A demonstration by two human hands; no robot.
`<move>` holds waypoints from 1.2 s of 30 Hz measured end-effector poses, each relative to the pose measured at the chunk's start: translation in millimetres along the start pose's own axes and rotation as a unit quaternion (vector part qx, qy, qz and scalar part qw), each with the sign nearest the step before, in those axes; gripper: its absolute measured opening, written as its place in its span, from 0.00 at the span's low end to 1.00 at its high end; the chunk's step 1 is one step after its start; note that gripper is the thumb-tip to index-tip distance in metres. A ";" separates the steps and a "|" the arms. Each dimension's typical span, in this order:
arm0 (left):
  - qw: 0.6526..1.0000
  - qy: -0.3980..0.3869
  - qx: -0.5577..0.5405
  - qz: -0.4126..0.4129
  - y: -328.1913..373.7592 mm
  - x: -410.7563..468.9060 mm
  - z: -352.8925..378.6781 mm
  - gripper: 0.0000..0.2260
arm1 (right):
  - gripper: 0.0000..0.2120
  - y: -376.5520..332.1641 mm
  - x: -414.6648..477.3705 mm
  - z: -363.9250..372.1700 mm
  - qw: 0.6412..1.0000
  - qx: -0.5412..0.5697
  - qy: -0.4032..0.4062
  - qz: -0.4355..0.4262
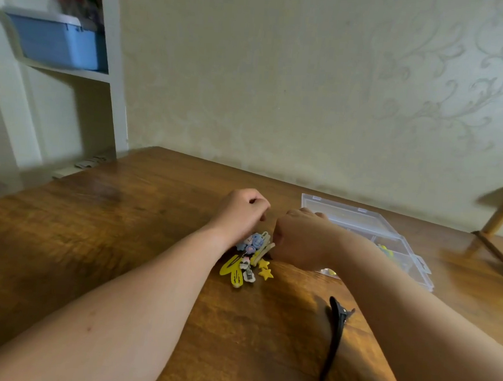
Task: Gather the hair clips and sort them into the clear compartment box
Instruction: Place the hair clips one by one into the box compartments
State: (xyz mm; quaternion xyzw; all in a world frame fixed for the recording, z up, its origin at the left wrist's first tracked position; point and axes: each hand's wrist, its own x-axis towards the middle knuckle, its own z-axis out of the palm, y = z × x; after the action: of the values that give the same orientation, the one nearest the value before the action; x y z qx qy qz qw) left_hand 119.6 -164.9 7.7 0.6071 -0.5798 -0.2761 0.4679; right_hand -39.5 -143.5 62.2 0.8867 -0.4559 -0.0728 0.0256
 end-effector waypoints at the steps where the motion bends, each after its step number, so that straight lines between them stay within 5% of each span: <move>1: 1.000 -0.001 0.003 -0.001 -0.2 0.2 -0.2 0.10 | 0.17 0.6 -0.2 -0.9 1.000 0.002 -0.002 -0.006; 10: 1.000 0.000 0.014 0.012 -5.4 2.5 0.8 0.12 | 0.04 4.5 6.7 7.7 0.991 0.089 0.096 0.007; 13: 1.000 0.006 0.020 0.015 -7.2 3.8 2.7 0.14 | 0.13 7.2 8.4 12.0 0.974 0.134 0.181 0.018; 21: 1.000 0.014 0.012 0.006 -6.2 4.0 8.0 0.13 | 0.03 88.9 -52.3 2.5 0.891 0.310 0.315 0.104; 29: 0.999 -0.002 0.039 0.016 -1.7 -1.3 7.2 0.13 | 0.06 144.4 -105.5 31.6 0.938 0.154 0.229 0.209; 36: 0.998 -0.010 0.057 0.024 -3.4 -2.6 6.5 0.13 | 0.07 149.8 -103.4 39.0 0.954 0.090 0.184 0.219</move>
State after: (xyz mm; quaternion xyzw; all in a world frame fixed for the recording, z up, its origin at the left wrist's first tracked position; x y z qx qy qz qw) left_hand 115.0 -164.4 1.4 0.6155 -0.6139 -0.2375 0.4335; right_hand -225.3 -146.0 51.4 0.7621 -0.6306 0.1400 0.0446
